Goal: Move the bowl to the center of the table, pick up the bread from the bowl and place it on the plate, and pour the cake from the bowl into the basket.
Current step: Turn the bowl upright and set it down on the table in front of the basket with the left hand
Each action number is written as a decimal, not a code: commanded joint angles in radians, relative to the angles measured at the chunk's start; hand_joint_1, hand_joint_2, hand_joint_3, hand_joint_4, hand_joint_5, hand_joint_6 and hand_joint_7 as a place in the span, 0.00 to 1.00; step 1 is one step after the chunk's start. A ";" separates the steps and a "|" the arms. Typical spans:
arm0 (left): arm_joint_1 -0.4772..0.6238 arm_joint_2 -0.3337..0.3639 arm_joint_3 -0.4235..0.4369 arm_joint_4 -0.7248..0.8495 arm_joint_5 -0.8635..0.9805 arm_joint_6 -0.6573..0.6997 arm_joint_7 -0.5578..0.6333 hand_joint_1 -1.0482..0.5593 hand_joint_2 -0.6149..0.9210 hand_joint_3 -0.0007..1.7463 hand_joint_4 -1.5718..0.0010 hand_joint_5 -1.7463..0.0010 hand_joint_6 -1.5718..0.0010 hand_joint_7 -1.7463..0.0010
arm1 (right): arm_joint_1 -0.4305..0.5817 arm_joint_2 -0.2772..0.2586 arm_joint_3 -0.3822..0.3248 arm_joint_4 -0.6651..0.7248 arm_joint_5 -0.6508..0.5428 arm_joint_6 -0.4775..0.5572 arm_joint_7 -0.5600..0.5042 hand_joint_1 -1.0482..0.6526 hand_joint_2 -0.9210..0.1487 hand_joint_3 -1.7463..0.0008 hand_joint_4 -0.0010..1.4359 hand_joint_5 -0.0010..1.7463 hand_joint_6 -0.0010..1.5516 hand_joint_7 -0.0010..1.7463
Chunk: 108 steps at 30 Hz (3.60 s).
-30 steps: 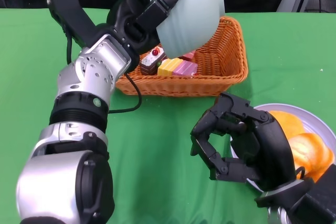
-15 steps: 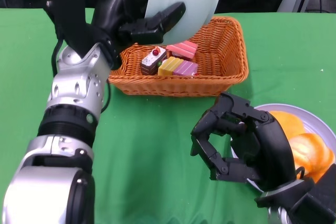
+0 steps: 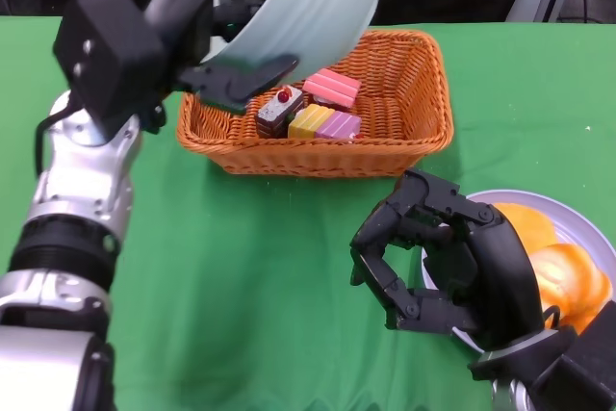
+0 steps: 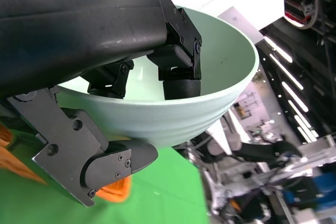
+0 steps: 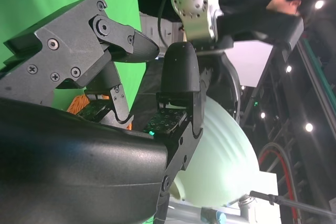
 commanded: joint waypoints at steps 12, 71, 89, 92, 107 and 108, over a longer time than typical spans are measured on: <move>0.060 0.178 -0.070 0.046 0.207 -0.359 0.175 0.63 0.83 0.58 0.59 0.00 0.62 0.08 | -0.003 -0.004 -0.013 0.004 -0.010 -0.018 -0.010 0.53 0.41 0.42 0.57 0.88 0.44 0.75; 0.675 0.539 -0.455 -0.287 1.231 -0.557 1.695 0.65 0.82 0.30 0.52 0.00 0.64 0.00 | -0.024 -0.048 -0.052 -0.137 0.030 0.132 0.005 0.55 0.49 0.32 0.57 0.86 0.46 0.72; 0.586 0.531 -0.613 -0.119 1.197 -0.481 1.629 0.68 0.87 0.16 0.58 0.00 0.60 0.07 | -0.006 -0.041 -0.037 -0.162 0.013 0.149 -0.012 0.55 0.46 0.35 0.56 0.86 0.47 0.70; 0.577 0.527 -0.629 -0.105 1.192 -0.468 1.624 0.68 0.88 0.16 0.59 0.00 0.61 0.07 | -0.004 -0.040 -0.033 -0.166 0.009 0.147 -0.014 0.55 0.46 0.36 0.56 0.86 0.46 0.70; 0.560 0.507 -0.665 -0.110 1.122 -0.443 1.482 0.62 0.94 0.13 0.59 0.00 0.61 0.08 | 0.003 -0.037 -0.019 -0.170 -0.018 0.139 -0.042 0.54 0.48 0.34 0.57 0.86 0.47 0.72; 0.560 0.503 -0.666 -0.111 1.117 -0.445 1.478 0.62 0.95 0.12 0.59 0.00 0.60 0.10 | 0.002 -0.037 -0.019 -0.168 -0.019 0.137 -0.042 0.54 0.49 0.34 0.57 0.87 0.47 0.72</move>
